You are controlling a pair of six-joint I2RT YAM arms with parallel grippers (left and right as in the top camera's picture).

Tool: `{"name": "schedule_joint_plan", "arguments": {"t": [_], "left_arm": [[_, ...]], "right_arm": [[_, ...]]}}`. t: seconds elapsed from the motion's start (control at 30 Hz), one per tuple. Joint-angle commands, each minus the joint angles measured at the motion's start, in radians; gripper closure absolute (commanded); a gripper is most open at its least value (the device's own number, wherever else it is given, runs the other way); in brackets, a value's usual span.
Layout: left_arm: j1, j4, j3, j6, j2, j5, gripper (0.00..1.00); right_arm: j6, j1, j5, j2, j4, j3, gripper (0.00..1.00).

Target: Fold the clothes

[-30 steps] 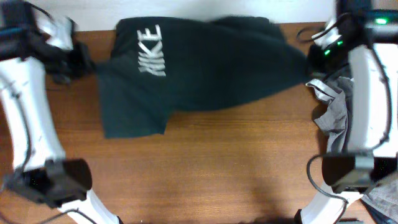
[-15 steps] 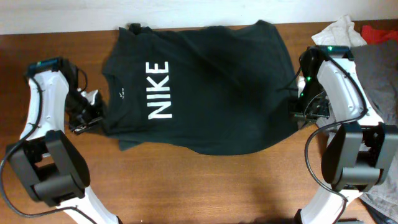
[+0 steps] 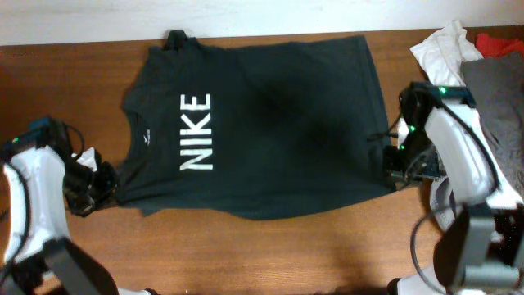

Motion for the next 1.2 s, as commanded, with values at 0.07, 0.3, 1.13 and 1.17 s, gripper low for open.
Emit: {"name": "schedule_joint_plan", "arguments": {"t": [0.07, 0.3, 1.13, 1.17], "left_arm": [[0.051, 0.006, -0.018, -0.06, -0.178, -0.008, 1.0], [0.085, 0.001, -0.029, -0.088, -0.279, -0.017, 1.0], [-0.02, 0.546, -0.19, -0.155, -0.275, 0.146, 1.0], [-0.028, 0.562, -0.19, -0.155, -0.267, 0.139, 1.0]], "right_arm": [[0.018, -0.086, 0.021, -0.208, 0.009, -0.129, 0.96], [0.008, -0.134, 0.019, -0.335, 0.017, -0.175, 0.96], [-0.061, -0.131, -0.101, -0.154, 0.32, -0.174, 0.96], [-0.061, -0.131, -0.109, -0.148, 0.34, -0.174, 0.96]]}}
